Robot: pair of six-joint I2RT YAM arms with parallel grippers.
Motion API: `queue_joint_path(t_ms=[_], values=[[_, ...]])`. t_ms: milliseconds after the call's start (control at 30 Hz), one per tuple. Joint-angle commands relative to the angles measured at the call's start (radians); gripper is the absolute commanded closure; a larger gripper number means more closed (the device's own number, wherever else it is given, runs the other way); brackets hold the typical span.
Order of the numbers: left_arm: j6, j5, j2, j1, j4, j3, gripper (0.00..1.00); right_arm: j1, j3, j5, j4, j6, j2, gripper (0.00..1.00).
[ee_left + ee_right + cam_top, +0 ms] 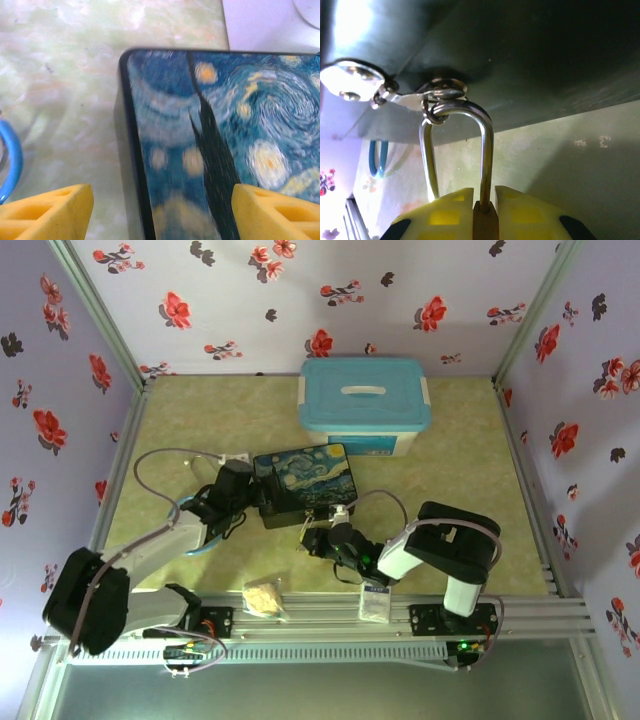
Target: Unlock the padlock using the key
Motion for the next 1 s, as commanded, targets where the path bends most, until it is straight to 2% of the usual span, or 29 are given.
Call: queue_joint_path(t_ms=[0, 100, 167, 333, 400, 467, 600, 767, 967], values=[[0.071, 0.078, 0.043, 0.029, 0.086, 0.045, 0.27, 0.014, -0.033, 0.036, 0.013, 0.120, 0.068, 0.94], [0.075, 0.099, 0.071, 0.029, 0.075, 0.055, 0.30, 0.024, -0.033, 0.053, 0.072, 0.153, 0.100, 0.95], [0.069, 0.144, 0.078, 0.024, 0.090, 0.051, 0.35, 0.035, -0.018, 0.069, 0.047, 0.145, 0.091, 0.95], [0.030, 0.137, 0.101, 0.019, 0.069, 0.028, 0.40, 0.052, -0.017, 0.151, -0.028, 0.161, 0.044, 0.97], [0.014, 0.113, 0.123, 0.018, 0.047, 0.024, 0.41, 0.056, -0.029, 0.188, 0.008, 0.196, 0.055, 0.99], [0.005, 0.097, 0.144, 0.014, 0.035, 0.018, 0.42, 0.071, -0.041, 0.278, 0.048, 0.248, 0.072, 0.99], [-0.009, 0.096, 0.162, 0.009, 0.070, -0.021, 0.46, 0.076, -0.016, 0.311, 0.049, 0.337, 0.117, 1.00], [-0.005, 0.095, 0.165, 0.009, 0.079, -0.037, 0.48, 0.106, -0.022, 0.416, 0.065, 0.470, 0.138, 1.00], [-0.006, 0.096, 0.186, 0.008, 0.097, -0.049, 0.49, 0.133, -0.001, 0.545, 0.052, 0.519, 0.126, 1.00]])
